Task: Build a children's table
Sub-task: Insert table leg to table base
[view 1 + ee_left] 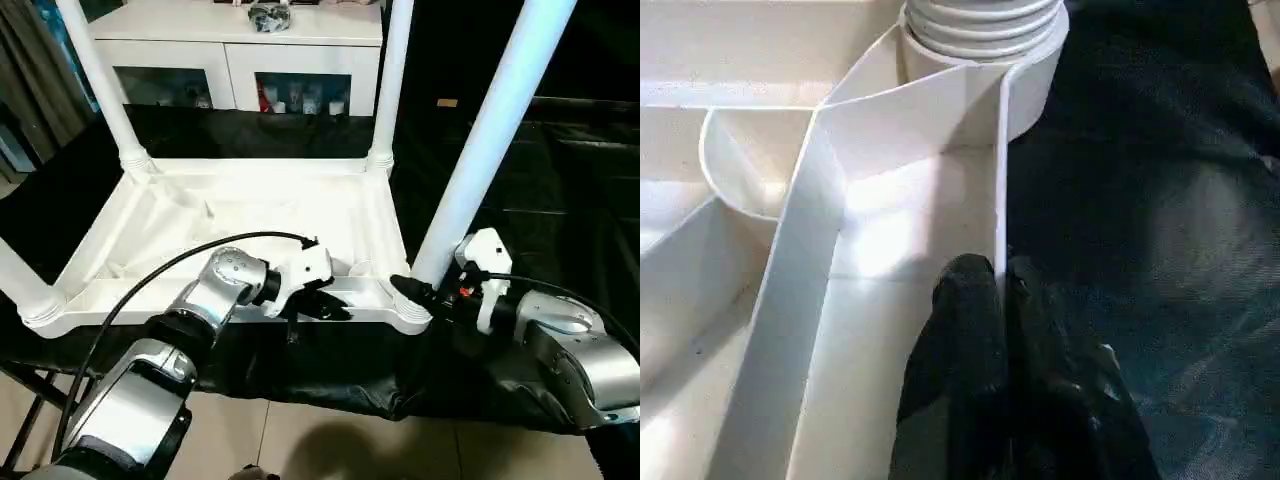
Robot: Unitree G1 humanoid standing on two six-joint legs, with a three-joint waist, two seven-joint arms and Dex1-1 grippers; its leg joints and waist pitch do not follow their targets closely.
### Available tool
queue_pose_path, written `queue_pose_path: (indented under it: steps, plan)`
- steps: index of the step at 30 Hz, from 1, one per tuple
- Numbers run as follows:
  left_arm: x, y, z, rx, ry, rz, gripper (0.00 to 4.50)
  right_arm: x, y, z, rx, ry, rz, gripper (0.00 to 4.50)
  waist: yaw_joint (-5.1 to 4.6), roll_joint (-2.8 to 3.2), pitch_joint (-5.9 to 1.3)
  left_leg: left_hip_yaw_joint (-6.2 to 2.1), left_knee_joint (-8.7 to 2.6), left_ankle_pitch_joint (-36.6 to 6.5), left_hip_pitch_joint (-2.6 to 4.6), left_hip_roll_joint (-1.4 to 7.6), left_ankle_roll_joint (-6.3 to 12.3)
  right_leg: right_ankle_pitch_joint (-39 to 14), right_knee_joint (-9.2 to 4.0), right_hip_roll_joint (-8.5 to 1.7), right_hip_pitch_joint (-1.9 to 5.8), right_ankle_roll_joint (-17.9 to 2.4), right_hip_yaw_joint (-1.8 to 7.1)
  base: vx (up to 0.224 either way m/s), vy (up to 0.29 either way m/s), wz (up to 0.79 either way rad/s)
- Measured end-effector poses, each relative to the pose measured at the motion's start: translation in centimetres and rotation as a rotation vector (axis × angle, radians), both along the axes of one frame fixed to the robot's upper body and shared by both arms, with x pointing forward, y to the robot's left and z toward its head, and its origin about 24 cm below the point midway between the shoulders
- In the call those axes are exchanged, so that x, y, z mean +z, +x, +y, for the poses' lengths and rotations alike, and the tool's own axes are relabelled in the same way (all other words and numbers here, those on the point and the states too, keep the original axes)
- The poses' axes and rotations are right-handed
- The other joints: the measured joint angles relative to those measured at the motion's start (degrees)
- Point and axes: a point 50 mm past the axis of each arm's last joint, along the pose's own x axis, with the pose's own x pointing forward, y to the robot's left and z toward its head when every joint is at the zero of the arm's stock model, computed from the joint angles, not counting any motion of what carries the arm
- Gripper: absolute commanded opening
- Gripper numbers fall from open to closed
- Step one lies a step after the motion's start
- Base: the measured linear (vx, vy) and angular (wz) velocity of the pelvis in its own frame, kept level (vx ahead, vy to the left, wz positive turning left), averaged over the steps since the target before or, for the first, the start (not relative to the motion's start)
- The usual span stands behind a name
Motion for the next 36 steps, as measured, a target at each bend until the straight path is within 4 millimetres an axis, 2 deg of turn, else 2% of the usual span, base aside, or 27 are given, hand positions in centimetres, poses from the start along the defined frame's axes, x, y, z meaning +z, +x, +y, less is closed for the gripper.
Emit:
queue_pose_path:
  steps: [12, 26, 28, 32, 36]
  plan:
    - [0.5, 0.0, 1.4, -0.080, 0.017, 0.035, 0.00, -0.1, -0.3, 0.6, 0.159, 0.032, -0.012, 1.89, -0.06, -0.05, 0.04, 0.02, -0.54, 0.0, 0.05, 0.01, -0.01, 0.0, -0.32, 0.04, -0.03, -0.1, -0.08, 0.000, 0.000, 0.00]
    - [0.4, 0.3, 1.3, -0.067, 0.018, 0.042, 0.00, -0.3, -0.4, 0.7, 0.173, 0.007, -0.049, 1.89, 0.02, -0.21, 0.14, 0.06, -0.87, 0.0, 0.22, -0.04, -0.01, 0.0, -0.54, 0.04, 0.01, 0.0, -0.06, 0.000, 0.000, 0.00]
    - [0.4, 0.3, 1.5, -0.061, 0.019, 0.044, 0.00, -0.4, -0.3, 0.8, 0.159, 0.023, -0.049, 1.89, -0.08, -0.28, 0.18, 0.06, -0.92, 0.0, 0.33, -0.07, -0.01, 0.0, -0.55, 0.04, 0.04, 0.0, -0.04, 0.000, 0.000, 0.00]
    - [0.6, 0.8, 1.7, 0.019, 0.016, 0.017, 0.00, -0.7, 1.1, 1.5, 0.033, 0.060, -0.067, 1.89, -0.87, -0.73, 0.62, -0.11, -1.13, 0.0, 0.52, -0.22, -0.02, 0.0, -0.66, 0.01, 0.00, 0.0, -0.10, 0.000, 0.000, 0.00]
    - [0.7, 1.7, 0.5, 0.144, 0.006, 0.005, 0.00, -0.8, 3.1, 1.7, -0.158, 0.075, -0.089, 1.89, -1.60, -0.66, 1.07, -0.69, -1.64, 0.0, 0.46, -0.50, -0.02, -0.1, -2.10, -0.04, 0.07, 0.0, -0.63, 0.000, 0.000, 0.00]
